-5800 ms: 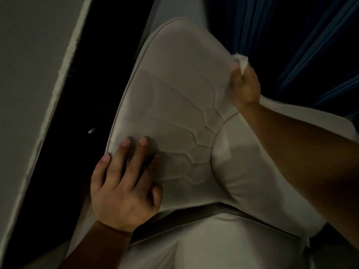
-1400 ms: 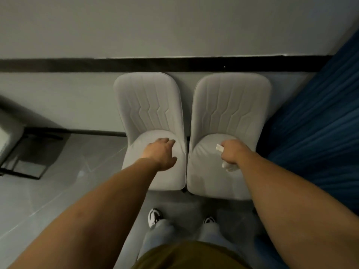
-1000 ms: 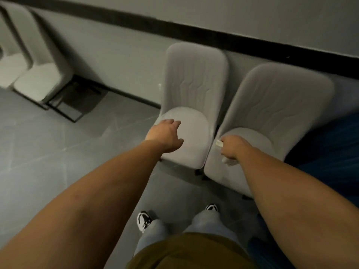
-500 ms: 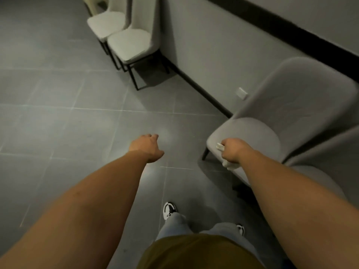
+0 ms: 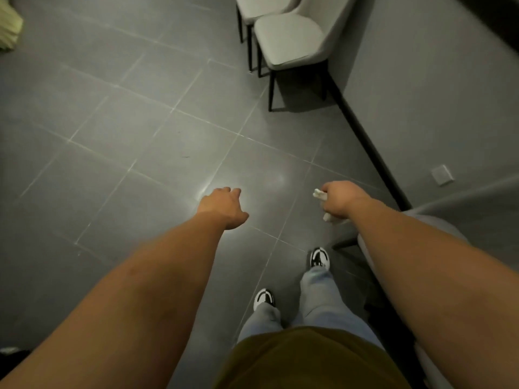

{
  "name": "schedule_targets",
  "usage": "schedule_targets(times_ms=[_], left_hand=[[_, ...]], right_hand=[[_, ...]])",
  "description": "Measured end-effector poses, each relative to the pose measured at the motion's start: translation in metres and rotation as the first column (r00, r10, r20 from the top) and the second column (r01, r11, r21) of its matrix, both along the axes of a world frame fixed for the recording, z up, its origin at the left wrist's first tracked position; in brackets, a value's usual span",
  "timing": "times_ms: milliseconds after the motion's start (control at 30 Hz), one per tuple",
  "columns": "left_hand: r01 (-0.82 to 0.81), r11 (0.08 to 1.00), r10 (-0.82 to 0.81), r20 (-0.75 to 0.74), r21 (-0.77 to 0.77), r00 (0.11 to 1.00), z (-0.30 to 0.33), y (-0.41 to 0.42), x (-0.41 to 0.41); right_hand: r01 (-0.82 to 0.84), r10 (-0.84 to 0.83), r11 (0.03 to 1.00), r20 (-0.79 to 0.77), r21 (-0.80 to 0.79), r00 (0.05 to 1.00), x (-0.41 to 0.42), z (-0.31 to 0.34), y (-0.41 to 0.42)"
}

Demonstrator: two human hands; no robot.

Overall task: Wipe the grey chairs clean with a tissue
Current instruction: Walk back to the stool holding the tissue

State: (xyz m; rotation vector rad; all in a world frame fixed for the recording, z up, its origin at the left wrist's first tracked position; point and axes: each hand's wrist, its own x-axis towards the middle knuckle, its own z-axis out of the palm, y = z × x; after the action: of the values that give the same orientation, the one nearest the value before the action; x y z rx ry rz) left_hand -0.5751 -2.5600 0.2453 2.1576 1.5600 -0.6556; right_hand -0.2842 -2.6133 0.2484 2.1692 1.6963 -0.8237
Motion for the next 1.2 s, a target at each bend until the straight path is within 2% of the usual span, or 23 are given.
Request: schedule_targets(times_ms=[167,300,400,467,567,700,1000,1200], left_hand=[[-0.109,0.994,0.110,-0.063,0.016,0.992,0.003,0.047,-0.008],[-0.179,0.979,0.185,-0.057,0.096,0.981,0.015,0.099,0.007],[-0.229,0.967,0.236,-0.046,0.112,0.971,0.022,0.135,0.033],[-0.245,0.961,0.250,-0.019,0.128,0.968,0.022,0.154,0.056],[-0.222,0.965,0.217,0.048,0.141,0.975,0.021,0.177,0.093],[-0.206,0.965,0.198,0.065,0.160,0.978,0.023,0.210,0.116],[-0.413,0.906,0.413,0.024,0.095,0.911,0.015,0.324,0.039],[-0.454,0.889,0.454,0.020,0.061,0.891,0.000,0.447,-0.022]], right_hand=[[-0.109,0.109,0.994,-0.044,-0.002,0.993,0.002,-0.009,0.072],[-0.184,0.184,0.983,-0.071,-0.005,0.980,0.025,-0.013,0.139],[-0.171,0.175,0.984,-0.155,0.040,0.972,0.047,-0.007,0.192],[-0.166,0.177,0.984,-0.225,0.065,0.958,0.059,-0.003,0.225],[-0.201,0.220,0.974,-0.260,0.100,0.940,0.070,0.002,0.263],[-0.195,0.221,0.975,-0.315,0.110,0.923,0.069,0.000,0.312],[-0.211,0.252,0.965,-0.342,0.152,0.905,0.030,0.003,0.431],[-0.112,0.161,0.979,-0.304,0.172,0.939,0.008,0.009,0.546]])
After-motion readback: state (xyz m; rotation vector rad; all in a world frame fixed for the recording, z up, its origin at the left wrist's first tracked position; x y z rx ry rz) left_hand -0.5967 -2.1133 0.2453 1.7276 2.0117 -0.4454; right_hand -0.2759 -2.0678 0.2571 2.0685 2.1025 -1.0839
